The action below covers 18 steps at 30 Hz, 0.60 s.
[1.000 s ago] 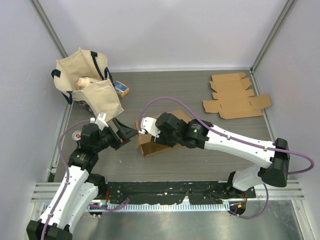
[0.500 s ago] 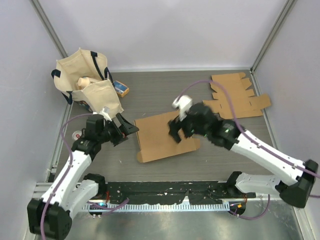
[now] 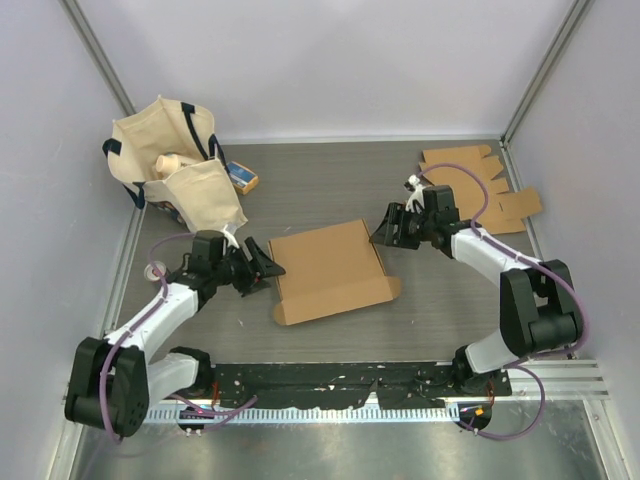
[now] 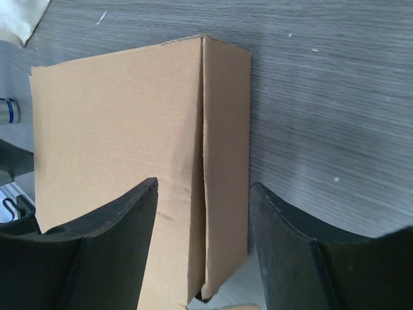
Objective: Fold the paper box
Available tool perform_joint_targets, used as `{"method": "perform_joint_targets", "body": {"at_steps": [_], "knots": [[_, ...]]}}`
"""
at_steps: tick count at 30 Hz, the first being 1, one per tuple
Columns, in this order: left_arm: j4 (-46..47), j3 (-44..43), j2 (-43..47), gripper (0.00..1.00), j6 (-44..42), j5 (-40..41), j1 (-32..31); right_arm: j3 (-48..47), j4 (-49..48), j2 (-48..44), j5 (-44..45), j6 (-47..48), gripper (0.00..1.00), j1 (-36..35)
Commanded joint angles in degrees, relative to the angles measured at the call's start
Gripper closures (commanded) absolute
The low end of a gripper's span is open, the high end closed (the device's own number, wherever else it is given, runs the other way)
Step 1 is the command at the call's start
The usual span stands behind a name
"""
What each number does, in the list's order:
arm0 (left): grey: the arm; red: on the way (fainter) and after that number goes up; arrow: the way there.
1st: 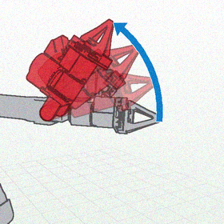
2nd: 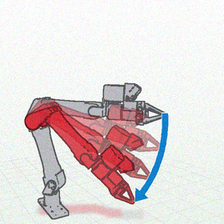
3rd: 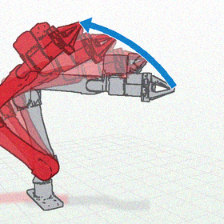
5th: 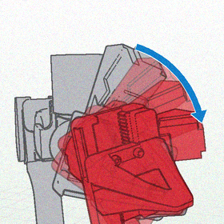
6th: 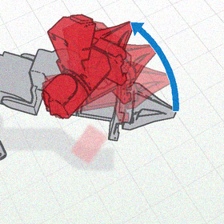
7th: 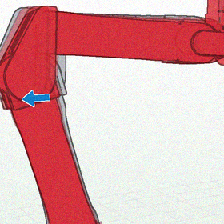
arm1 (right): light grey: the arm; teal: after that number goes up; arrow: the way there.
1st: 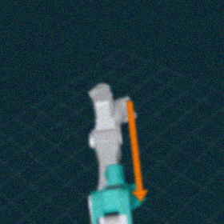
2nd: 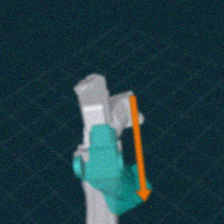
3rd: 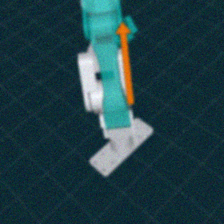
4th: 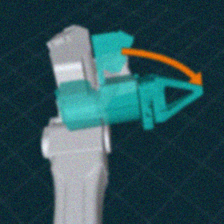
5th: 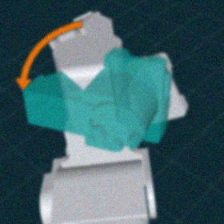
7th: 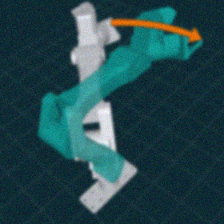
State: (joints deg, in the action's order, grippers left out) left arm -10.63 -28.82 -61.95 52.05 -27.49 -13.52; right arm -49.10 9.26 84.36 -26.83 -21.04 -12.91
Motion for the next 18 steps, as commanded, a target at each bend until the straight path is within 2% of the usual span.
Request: {"method": "perform_joint_targets", "body": {"at_steps": [1,5,9,12,15,18], "knots": [[8.2,1.6,-3.2,0.35,-0.7,-2.2,-0.7,0.9,-11.9,1.1,-6.6,-0.7,0.38,-0.2],[12.2,2.2,-5.1,0.41,0.2,-1.6,-1.5,1.6,-13.6,4.3,-7.8,-0.8,0.51,-0.2],[13.4,2.0,-7.0,0.44,0.2,-0.8,-2.6,1.9,-13.7,6.3,-7.7,-0.5,0.56,-0.2],[14.6,1.8,-8.2,0.48,0.4,-1.1,-3.1,2.3,-14.4,7.1,-7.8,-1.0,0.68,-0.1],[14.6,2.1,-8.1,0.52,0.6,-0.5,-3.3,2.8,-14.5,7.3,-7.6,-1.1,0.72,-0.2],[14.1,3.1,-6.3,0.49,1.2,0.9,-3.2,4.1,-15.3,6.8,-6.1,-2.0,0.81,-0.2]]}}
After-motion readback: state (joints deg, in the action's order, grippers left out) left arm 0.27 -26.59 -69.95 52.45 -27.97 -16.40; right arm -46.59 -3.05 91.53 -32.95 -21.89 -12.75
